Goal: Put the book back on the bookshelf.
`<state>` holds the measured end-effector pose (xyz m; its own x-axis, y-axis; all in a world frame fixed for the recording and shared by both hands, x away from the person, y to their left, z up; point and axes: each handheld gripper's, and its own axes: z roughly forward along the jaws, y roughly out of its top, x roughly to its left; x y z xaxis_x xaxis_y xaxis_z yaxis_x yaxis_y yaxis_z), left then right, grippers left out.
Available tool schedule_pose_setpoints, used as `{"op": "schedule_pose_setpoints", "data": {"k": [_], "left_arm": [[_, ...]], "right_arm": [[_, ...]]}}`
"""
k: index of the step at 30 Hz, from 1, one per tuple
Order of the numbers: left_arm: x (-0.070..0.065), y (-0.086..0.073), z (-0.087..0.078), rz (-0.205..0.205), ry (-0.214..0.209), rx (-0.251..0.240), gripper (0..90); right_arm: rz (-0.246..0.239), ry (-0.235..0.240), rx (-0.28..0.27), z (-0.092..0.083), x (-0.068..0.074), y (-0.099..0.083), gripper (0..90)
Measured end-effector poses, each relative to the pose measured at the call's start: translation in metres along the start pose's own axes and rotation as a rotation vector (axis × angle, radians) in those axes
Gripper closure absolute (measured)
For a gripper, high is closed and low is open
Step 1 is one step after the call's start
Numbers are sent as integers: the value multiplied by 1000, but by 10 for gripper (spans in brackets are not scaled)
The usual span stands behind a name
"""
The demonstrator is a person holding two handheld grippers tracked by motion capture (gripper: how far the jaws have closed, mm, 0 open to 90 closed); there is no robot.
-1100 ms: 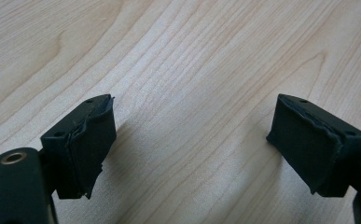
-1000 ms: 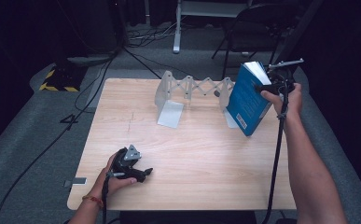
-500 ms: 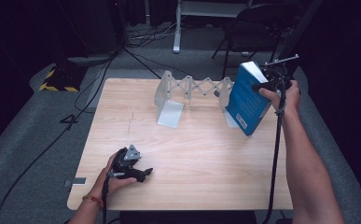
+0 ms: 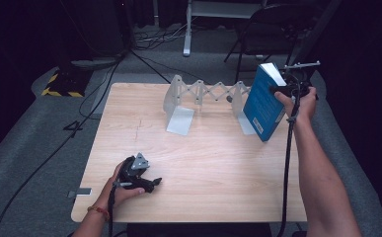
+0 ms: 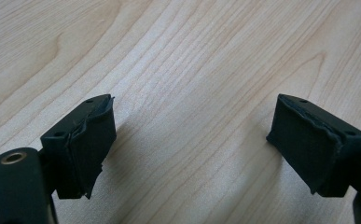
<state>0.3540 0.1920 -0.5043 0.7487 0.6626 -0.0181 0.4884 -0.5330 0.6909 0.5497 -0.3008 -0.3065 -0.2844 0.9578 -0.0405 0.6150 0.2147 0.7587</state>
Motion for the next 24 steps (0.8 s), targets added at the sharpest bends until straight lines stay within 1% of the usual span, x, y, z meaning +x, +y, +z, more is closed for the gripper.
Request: {"op": "schedule_pose_setpoints", "data": {"k": [2, 3, 4, 6, 8, 11, 13, 17, 20, 24], "left_arm": [[0, 0, 0, 0, 0, 0, 147], [0, 0, 0, 1, 0, 0, 147], [0, 0, 0, 1, 0, 0, 147], [0, 0, 0, 0, 0, 0, 147], [0, 0, 0, 0, 0, 0, 147], [0, 0, 0, 1, 1, 0, 147], [0, 0, 0, 4, 3, 0, 148], [0, 0, 0, 5, 3, 0, 148], [0, 0, 0, 5, 4, 2, 149], [0, 0, 0, 5, 4, 2, 149]], "right_arm": [[-1, 4, 2, 1, 0, 1, 614], [1, 0, -10, 2, 0, 2, 614], [-7, 3, -9, 2, 0, 3, 614], [-6, -2, -12, 3, 2, 3, 613], [-11, 6, -19, 5, 3, 3, 612], [2, 18, -24, 7, 1, 1, 609], [3, 19, -24, 6, 1, 1, 608], [-25, 27, -6, 5, 0, 1, 599], [-22, 25, -5, 4, 0, 1, 590], [-28, 40, -2, 1, -1, 1, 567]]}}
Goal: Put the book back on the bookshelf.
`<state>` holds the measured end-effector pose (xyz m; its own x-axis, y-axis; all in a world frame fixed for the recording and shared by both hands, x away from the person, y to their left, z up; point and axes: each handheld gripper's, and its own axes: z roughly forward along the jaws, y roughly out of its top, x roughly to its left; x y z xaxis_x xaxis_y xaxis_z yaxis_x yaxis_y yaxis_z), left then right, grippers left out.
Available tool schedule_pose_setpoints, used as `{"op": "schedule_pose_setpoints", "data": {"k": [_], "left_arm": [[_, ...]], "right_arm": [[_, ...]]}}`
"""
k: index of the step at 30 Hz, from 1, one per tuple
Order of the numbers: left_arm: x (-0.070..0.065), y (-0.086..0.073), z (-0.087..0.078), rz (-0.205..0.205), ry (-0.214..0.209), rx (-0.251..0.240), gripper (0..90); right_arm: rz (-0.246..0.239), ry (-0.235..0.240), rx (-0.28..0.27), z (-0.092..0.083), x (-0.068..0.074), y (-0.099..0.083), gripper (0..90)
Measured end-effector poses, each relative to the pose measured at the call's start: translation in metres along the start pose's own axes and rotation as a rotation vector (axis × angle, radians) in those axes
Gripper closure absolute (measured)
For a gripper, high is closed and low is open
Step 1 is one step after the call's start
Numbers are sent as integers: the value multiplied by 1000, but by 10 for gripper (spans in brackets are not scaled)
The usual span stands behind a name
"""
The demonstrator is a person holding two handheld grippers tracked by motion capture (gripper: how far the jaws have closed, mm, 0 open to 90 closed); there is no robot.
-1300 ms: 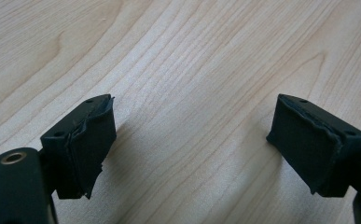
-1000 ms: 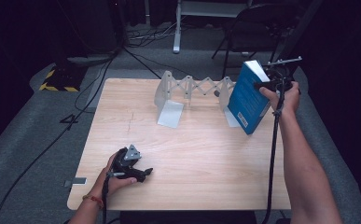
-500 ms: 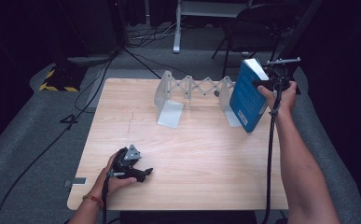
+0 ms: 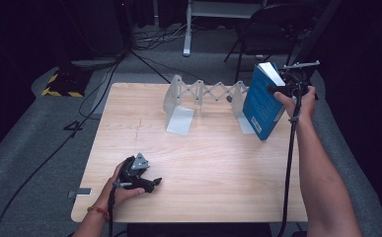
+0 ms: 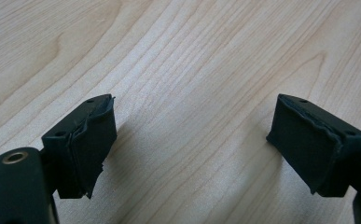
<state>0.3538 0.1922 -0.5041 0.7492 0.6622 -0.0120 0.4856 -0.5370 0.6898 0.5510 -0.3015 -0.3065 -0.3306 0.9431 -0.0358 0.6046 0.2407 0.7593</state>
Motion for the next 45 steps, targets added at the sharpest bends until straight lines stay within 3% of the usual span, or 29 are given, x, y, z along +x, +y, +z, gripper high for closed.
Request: {"op": "schedule_pose_setpoints", "data": {"k": [12, 17, 25, 45], "left_arm": [[0, 0, 0, 0, 0, 0, 149], [0, 0, 0, 0, 0, 0, 149], [0, 0, 0, 0, 0, 0, 149], [0, 0, 0, 0, 0, 0, 149]], "right_arm": [[-33, 30, 50, -10, -6, -1, 488], [-77, 40, 88, -10, -5, -1, 442], [-112, 52, 88, -15, -6, -4, 355], [-180, 56, 104, -30, -6, -16, 316]]}}
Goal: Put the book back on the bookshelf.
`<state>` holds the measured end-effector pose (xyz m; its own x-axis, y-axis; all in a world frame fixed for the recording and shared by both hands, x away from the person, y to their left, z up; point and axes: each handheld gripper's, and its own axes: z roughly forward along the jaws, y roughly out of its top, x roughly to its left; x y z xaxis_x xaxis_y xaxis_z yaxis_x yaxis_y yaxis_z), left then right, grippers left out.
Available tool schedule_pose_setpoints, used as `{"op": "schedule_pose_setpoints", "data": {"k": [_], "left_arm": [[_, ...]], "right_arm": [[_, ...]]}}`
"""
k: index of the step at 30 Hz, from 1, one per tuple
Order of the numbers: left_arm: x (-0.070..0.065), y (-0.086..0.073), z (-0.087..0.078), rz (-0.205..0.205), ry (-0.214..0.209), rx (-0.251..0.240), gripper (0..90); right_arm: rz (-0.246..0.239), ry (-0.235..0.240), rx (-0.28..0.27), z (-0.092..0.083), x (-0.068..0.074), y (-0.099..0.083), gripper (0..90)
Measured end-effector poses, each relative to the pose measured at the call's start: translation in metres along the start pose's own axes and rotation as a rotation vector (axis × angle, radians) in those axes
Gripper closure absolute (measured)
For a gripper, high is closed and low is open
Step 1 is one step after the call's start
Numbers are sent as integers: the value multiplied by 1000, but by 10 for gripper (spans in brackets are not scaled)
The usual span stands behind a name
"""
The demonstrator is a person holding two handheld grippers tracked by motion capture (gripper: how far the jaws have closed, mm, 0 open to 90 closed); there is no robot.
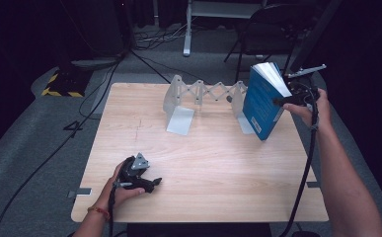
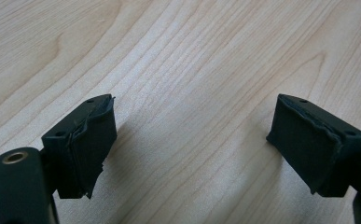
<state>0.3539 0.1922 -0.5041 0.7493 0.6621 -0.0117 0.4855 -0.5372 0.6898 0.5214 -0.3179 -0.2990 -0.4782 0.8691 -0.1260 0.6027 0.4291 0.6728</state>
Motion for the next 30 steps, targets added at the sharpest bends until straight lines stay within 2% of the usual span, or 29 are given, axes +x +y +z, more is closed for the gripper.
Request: {"op": "schedule_pose_setpoints", "data": {"k": [14, 30], "left_arm": [[0, 0, 0, 0, 0, 0, 149], [0, 0, 0, 0, 0, 0, 149]], "right_arm": [[-63, 25, -28, -10, 7, -20, 311], [-92, 49, -31, -9, 16, -42, 313]]}}
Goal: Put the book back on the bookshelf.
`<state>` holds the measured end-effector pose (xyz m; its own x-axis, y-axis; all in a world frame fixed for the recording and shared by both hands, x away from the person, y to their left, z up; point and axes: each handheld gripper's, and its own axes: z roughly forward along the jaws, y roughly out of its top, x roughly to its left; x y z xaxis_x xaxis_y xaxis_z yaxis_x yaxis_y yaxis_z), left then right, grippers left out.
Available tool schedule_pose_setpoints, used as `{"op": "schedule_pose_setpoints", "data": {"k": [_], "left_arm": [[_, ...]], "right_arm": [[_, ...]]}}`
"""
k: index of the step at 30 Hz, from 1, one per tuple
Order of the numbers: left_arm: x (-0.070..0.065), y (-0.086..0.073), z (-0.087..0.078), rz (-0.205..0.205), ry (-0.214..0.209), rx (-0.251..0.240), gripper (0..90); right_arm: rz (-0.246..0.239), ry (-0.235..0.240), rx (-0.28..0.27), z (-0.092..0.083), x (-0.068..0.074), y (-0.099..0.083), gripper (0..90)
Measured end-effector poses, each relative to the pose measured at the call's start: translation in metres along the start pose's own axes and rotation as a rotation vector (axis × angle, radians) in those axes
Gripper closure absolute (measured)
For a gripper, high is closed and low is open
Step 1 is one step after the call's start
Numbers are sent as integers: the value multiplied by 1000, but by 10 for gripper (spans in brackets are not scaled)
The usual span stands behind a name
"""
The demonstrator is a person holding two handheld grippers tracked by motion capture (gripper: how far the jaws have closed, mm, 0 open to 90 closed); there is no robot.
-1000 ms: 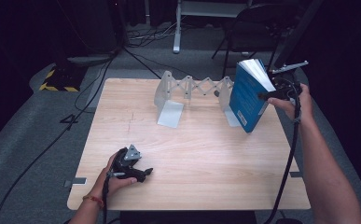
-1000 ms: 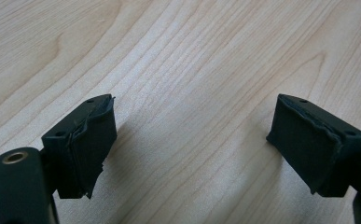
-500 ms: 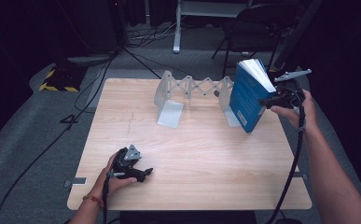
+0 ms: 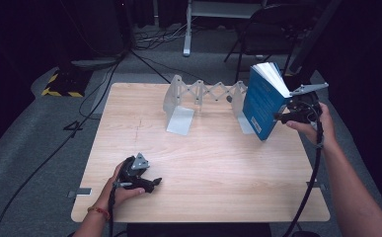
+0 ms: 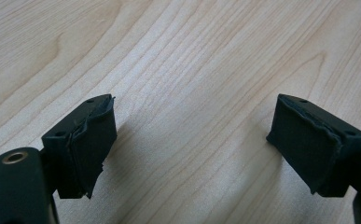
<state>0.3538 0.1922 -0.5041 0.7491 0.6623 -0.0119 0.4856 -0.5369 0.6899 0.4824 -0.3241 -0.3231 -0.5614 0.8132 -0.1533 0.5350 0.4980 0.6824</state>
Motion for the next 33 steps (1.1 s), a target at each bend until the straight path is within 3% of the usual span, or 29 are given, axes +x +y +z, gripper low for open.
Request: {"op": "schedule_pose_setpoints", "data": {"k": [19, 28, 33], "left_arm": [[0, 0, 0, 0, 0, 0, 149], [0, 0, 0, 0, 0, 0, 149], [0, 0, 0, 0, 0, 0, 149]], "right_arm": [[-22, 26, -6, 7, 13, -31, 306], [-31, 25, 6, 15, 18, -54, 306], [-61, 25, -10, 16, 22, -70, 306]]}}
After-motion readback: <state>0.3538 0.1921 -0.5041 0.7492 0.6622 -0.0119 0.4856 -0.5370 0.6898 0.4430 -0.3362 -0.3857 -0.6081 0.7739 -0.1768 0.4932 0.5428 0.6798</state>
